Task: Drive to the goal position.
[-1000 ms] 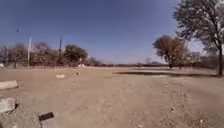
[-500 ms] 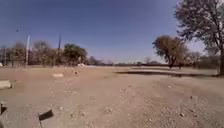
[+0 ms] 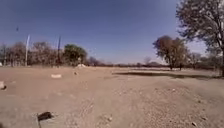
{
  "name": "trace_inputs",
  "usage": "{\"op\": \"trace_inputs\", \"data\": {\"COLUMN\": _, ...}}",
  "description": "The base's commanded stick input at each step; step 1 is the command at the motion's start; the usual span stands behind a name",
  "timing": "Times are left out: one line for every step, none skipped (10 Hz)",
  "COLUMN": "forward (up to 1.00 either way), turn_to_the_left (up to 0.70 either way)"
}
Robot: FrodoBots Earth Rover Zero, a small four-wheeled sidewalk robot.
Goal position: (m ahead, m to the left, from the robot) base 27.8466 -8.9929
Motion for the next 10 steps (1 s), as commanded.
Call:
{"op": "trace_inputs", "data": {"forward": 0.50, "turn_to_the_left": 0.00}}
{"op": "trace_inputs", "data": {"forward": 0.50, "turn_to_the_left": 0.00}}
{"op": "trace_inputs", "data": {"forward": 0.50, "turn_to_the_left": 0.00}}
{"op": "trace_inputs", "data": {"forward": 0.50, "turn_to_the_left": 0.00}}
{"op": "trace_inputs", "data": {"forward": 0.50, "turn_to_the_left": 0.00}}
{"op": "trace_inputs", "data": {"forward": 0.50, "turn_to_the_left": 0.00}}
{"op": "trace_inputs", "data": {"forward": 0.50, "turn_to_the_left": 0.00}}
{"op": "trace_inputs", "data": {"forward": 0.50, "turn_to_the_left": 0.00}}
{"op": "trace_inputs", "data": {"forward": 0.50, "turn_to_the_left": 0.00}}
{"op": "trace_inputs", "data": {"forward": 0.50, "turn_to_the_left": 0.00}}
